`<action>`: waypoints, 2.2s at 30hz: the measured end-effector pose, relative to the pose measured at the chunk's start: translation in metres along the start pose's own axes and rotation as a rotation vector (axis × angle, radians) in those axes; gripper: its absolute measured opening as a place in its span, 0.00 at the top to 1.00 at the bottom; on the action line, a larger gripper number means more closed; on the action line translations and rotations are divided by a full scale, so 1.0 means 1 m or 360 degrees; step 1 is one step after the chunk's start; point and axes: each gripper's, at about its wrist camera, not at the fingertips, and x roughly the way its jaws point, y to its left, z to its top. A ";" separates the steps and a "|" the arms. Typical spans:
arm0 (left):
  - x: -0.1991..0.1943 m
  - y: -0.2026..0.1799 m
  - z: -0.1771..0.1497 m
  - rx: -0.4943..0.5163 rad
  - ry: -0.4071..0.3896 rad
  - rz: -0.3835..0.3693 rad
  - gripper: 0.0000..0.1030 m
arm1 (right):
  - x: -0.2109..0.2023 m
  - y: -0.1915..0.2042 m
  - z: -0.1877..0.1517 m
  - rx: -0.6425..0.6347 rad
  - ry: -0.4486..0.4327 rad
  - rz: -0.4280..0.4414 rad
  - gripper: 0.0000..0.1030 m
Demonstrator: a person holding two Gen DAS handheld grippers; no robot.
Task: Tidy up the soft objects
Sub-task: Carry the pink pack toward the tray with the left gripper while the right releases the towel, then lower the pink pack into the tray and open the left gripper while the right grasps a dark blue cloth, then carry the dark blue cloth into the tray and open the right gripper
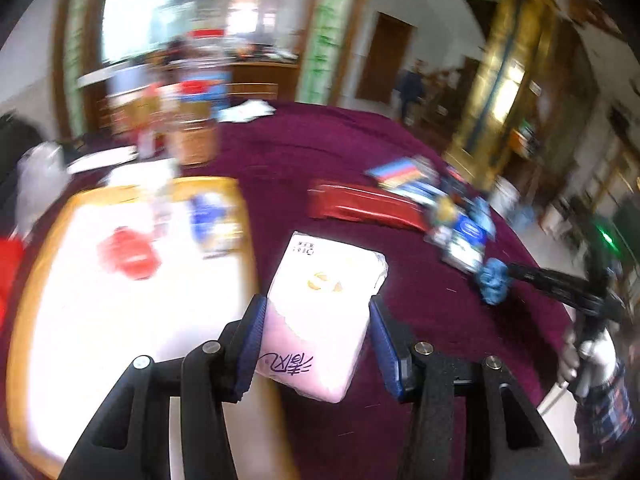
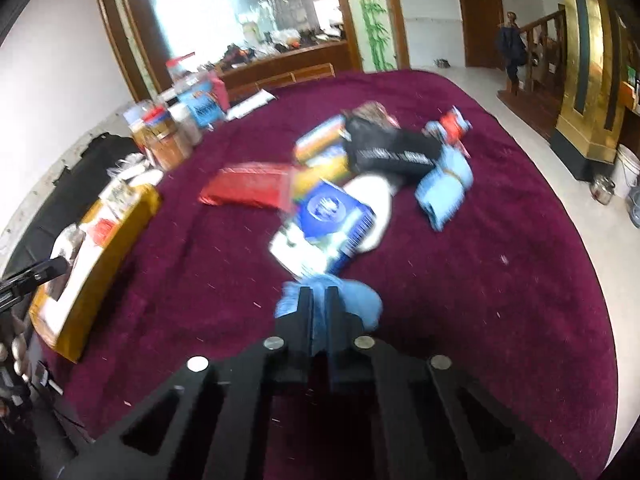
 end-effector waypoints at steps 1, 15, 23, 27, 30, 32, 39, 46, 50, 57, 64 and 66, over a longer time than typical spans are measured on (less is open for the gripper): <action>-0.003 0.014 0.001 -0.0035 -0.0006 0.0047 0.48 | -0.001 0.006 0.003 -0.0018 -0.0009 0.0008 0.95; 0.024 0.143 -0.004 -0.0415 0.0184 0.0460 0.48 | -0.001 0.017 0.025 0.0008 -0.0053 -0.0128 0.30; 0.047 0.176 0.015 -0.0621 0.0327 0.0556 0.41 | 0.015 -0.001 0.005 0.0042 0.0062 -0.0198 0.30; 0.039 0.190 0.016 -0.0847 0.0265 0.0435 0.41 | 0.022 0.007 0.000 -0.0028 0.0069 -0.0224 0.39; 0.024 0.183 0.011 -0.0883 0.0147 0.0343 0.39 | 0.031 0.011 -0.003 -0.0088 0.0134 -0.0260 0.68; 0.009 0.175 0.005 -0.0878 0.0079 0.0324 0.39 | 0.033 0.014 -0.006 -0.0148 0.0139 -0.0322 0.67; -0.047 0.153 -0.013 -0.0859 -0.0153 0.0233 0.37 | 0.019 0.016 -0.001 -0.0101 0.0103 -0.0201 0.88; -0.082 0.137 -0.040 -0.0879 -0.0394 0.0228 0.33 | -0.007 0.087 0.035 -0.0215 -0.0042 0.0111 0.89; -0.082 0.131 -0.056 -0.0906 -0.0417 0.0207 0.33 | 0.002 0.161 0.053 -0.0352 0.0009 0.0407 0.89; -0.081 0.133 -0.071 -0.0923 -0.0368 0.0159 0.33 | 0.073 0.286 0.054 -0.0597 0.0267 0.0603 0.89; -0.091 0.137 -0.082 -0.0882 -0.0381 0.0182 0.33 | 0.161 0.344 0.053 -0.0647 0.0494 0.0516 0.89; -0.091 0.140 -0.086 -0.0884 -0.0377 0.0176 0.33 | 0.180 0.351 0.057 -0.0627 0.0534 0.0493 0.89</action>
